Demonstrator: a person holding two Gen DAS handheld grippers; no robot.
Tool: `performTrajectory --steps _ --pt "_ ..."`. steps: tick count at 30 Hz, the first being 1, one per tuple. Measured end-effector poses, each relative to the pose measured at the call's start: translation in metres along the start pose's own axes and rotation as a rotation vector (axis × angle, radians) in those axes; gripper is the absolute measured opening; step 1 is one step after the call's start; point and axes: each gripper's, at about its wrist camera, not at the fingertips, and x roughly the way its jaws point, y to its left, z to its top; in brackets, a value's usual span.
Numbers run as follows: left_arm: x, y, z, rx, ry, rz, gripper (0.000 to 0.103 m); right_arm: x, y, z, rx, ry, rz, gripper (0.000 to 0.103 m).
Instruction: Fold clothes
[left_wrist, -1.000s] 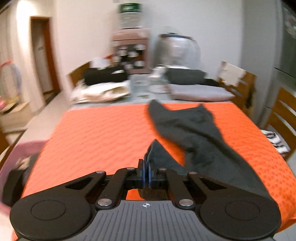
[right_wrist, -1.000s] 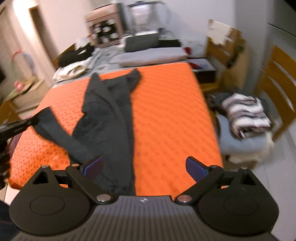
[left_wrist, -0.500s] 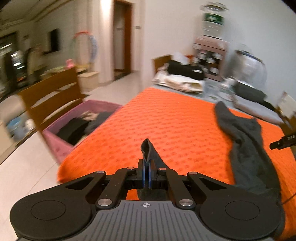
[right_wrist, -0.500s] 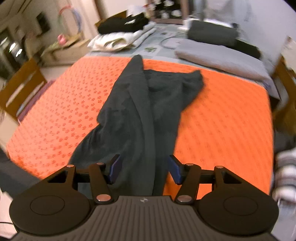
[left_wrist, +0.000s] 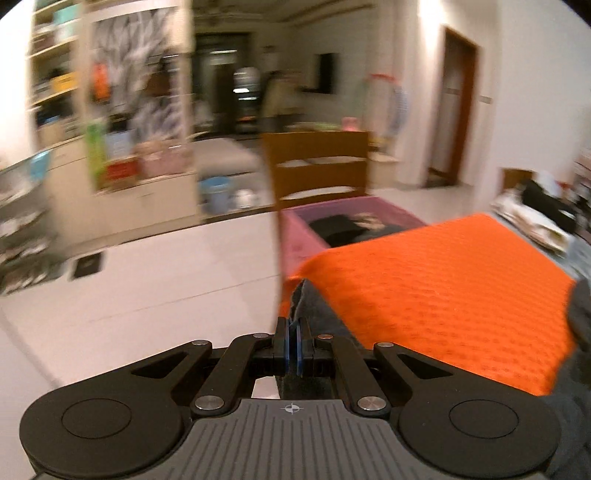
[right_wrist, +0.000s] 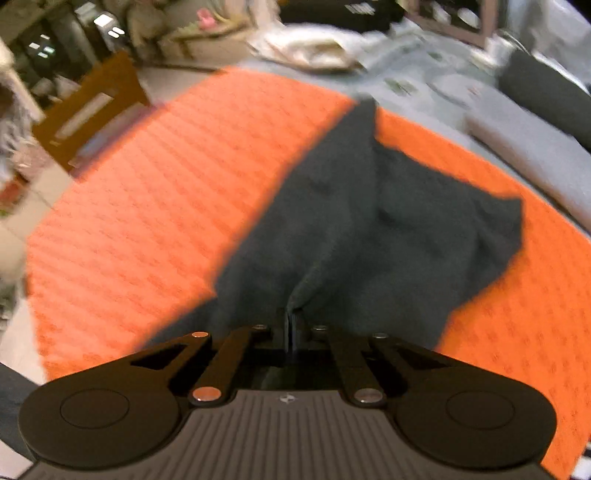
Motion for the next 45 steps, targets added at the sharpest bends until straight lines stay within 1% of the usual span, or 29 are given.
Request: performTrajectory --steps 4,6,8,11,14,16,17,18,19,20,21,22,23,25,27,29,33,38,45 --pt "-0.01 0.031 -0.005 -0.097 0.017 0.142 0.006 -0.007 0.033 0.037 -0.024 -0.056 0.126 0.002" --pt "-0.014 0.046 -0.007 -0.146 0.024 0.204 0.006 -0.001 0.054 0.056 -0.035 -0.07 0.183 0.002" --pt "-0.02 0.061 -0.01 -0.188 0.028 0.264 0.006 0.012 0.077 0.073 -0.065 -0.075 0.212 0.002" --pt "-0.024 0.075 -0.012 -0.228 0.025 0.335 0.006 0.038 0.111 0.094 -0.124 -0.075 0.223 0.002" --pt "-0.024 0.082 -0.013 -0.254 0.028 0.393 0.006 0.071 0.136 0.106 -0.156 -0.052 0.213 0.002" --pt "-0.018 0.083 -0.014 -0.26 0.045 0.413 0.007 0.09 0.149 0.109 -0.179 -0.031 0.194 0.003" --pt "-0.014 0.083 -0.015 -0.26 0.052 0.408 0.008 0.1 0.153 0.11 -0.19 -0.021 0.183 0.004" --pt "-0.012 0.082 -0.015 -0.255 0.055 0.399 0.011 0.102 0.156 0.109 -0.203 -0.017 0.18 0.011" --pt "-0.01 0.079 -0.014 -0.247 0.057 0.387 0.019 0.101 0.158 0.108 -0.216 -0.015 0.177 0.012" --pt "-0.01 0.076 -0.013 -0.238 0.058 0.372 0.023 0.101 0.16 0.107 -0.23 -0.012 0.175 0.017" --pt "-0.009 0.072 -0.012 -0.229 0.055 0.355 0.032 0.1 0.162 0.106 -0.243 -0.01 0.173 0.027" --pt "-0.008 0.067 -0.009 -0.218 0.05 0.336 0.039 0.093 0.161 0.103 -0.253 -0.015 0.175 0.033" --pt "-0.007 0.062 -0.007 -0.205 0.047 0.317 0.041 0.085 0.158 0.101 -0.263 -0.022 0.18 0.04" --pt "-0.002 0.052 -0.002 -0.183 0.047 0.277 0.042 0.065 0.147 0.096 -0.269 -0.036 0.186 0.042" --pt "0.005 0.04 0.004 -0.164 0.051 0.238 0.042 0.045 0.133 0.092 -0.26 -0.047 0.186 0.046" --pt "0.012 0.024 0.01 -0.138 0.056 0.194 0.042 0.026 0.113 0.085 -0.24 -0.061 0.18 0.047" --pt "0.033 -0.016 0.029 -0.058 0.054 0.08 0.044 -0.01 0.068 0.066 -0.177 -0.088 0.163 0.049" --pt "0.069 -0.075 0.055 0.052 0.071 -0.098 0.045 -0.041 0.013 0.034 -0.084 -0.113 0.096 0.049" --pt "0.132 -0.171 0.081 0.245 0.101 -0.353 0.046 -0.057 -0.046 -0.005 0.105 -0.132 -0.048 0.049"
